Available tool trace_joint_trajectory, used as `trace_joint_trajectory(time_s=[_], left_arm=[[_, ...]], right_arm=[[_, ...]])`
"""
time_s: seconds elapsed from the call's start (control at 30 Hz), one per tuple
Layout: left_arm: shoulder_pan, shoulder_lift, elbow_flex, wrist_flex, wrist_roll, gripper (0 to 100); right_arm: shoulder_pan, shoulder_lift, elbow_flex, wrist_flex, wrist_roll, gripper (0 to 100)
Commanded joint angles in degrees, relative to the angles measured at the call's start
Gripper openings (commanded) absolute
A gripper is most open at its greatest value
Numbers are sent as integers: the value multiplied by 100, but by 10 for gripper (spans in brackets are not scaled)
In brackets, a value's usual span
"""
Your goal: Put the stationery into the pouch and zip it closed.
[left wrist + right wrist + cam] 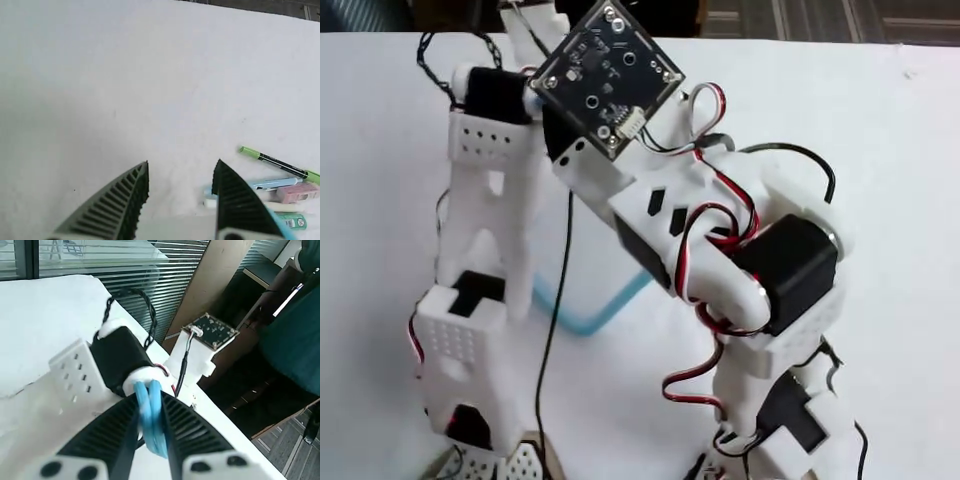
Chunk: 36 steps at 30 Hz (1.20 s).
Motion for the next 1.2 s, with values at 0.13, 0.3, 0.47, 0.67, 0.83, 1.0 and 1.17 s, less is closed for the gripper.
trace_joint_trajectory(time_s=[0.13,0.3,0.47,0.67,0.83,1.0,1.17], left_arm=[[154,119,-26,-53,-167,172],[92,92,-35,237,-642,98],[-743,13,-35,264,-607,68],[-1710,-963,79,290,-712,123],[-1833,-2193,1767,290,-1811,154],[-1824,-3846,4185,273,-2330,177],[-1604,-5613,5679,220,-2356,210]], right_arm=[[-40,-145,-167,-163,44,18],[-31,-145,-167,-171,44,18],[13,-145,-167,-251,44,18],[127,-145,-167,-453,44,18],[92,-145,-167,-453,44,18],[84,-145,-167,-426,44,18],[-189,-154,-167,-444,44,18]])
